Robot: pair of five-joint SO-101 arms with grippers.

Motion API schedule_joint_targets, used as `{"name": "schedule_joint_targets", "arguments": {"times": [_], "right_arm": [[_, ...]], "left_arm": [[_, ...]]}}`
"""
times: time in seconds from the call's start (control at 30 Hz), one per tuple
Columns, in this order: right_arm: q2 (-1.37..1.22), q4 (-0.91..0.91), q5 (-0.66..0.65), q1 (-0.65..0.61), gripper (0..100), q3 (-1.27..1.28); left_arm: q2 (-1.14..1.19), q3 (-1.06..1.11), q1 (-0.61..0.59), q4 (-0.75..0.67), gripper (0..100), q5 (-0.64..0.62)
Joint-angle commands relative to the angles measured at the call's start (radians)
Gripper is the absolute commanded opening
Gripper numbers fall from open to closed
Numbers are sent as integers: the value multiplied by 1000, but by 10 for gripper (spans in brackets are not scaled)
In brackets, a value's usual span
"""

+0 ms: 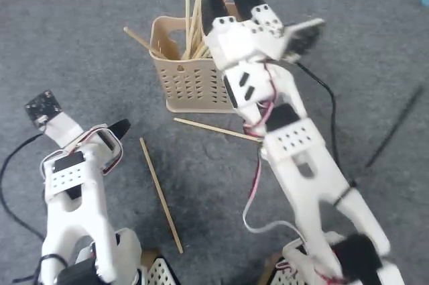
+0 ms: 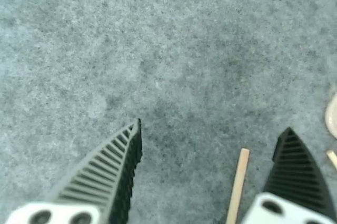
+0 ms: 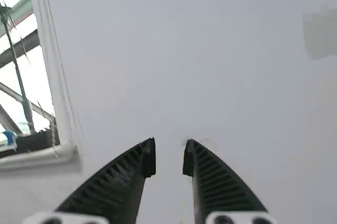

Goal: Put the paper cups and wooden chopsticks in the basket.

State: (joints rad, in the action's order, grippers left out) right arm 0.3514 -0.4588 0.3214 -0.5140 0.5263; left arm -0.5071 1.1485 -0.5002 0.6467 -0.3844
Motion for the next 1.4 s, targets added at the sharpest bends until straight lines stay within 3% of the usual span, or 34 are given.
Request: {"name": "schedule_joint_targets", "arguments": {"times": [0.0, 0.1, 0.23, 0.63, 0.7, 0.9, 1.03, 1.2, 1.37], "right_arm": [[193, -5, 104, 13, 106, 28], [337, -4, 117, 13, 102, 129], [576, 53, 118, 13, 102, 394], [1300, 776, 110, 7, 101, 913], [1376, 872, 57, 2, 101, 968], [1458, 1035, -204, -105, 101, 1162], [1425, 1147, -203, -114, 101, 1160], [1420, 1144, -172, -117, 99, 1160], [1428, 1135, -172, -107, 5, 1160]], "left_arm": [[-5, -22, 6, -29, 375, -5], [-8, -21, 5, -17, 375, 9], [-2, -84, 8, 138, 375, 114], [3, -90, 31, 176, 375, 147], [3, -77, 60, 178, 375, 184], [3, -76, 103, 226, 375, 290], [2, -76, 104, 255, 375, 313], [3, -71, 163, 255, 375, 311], [46, -85, 170, 255, 375, 308]]}}
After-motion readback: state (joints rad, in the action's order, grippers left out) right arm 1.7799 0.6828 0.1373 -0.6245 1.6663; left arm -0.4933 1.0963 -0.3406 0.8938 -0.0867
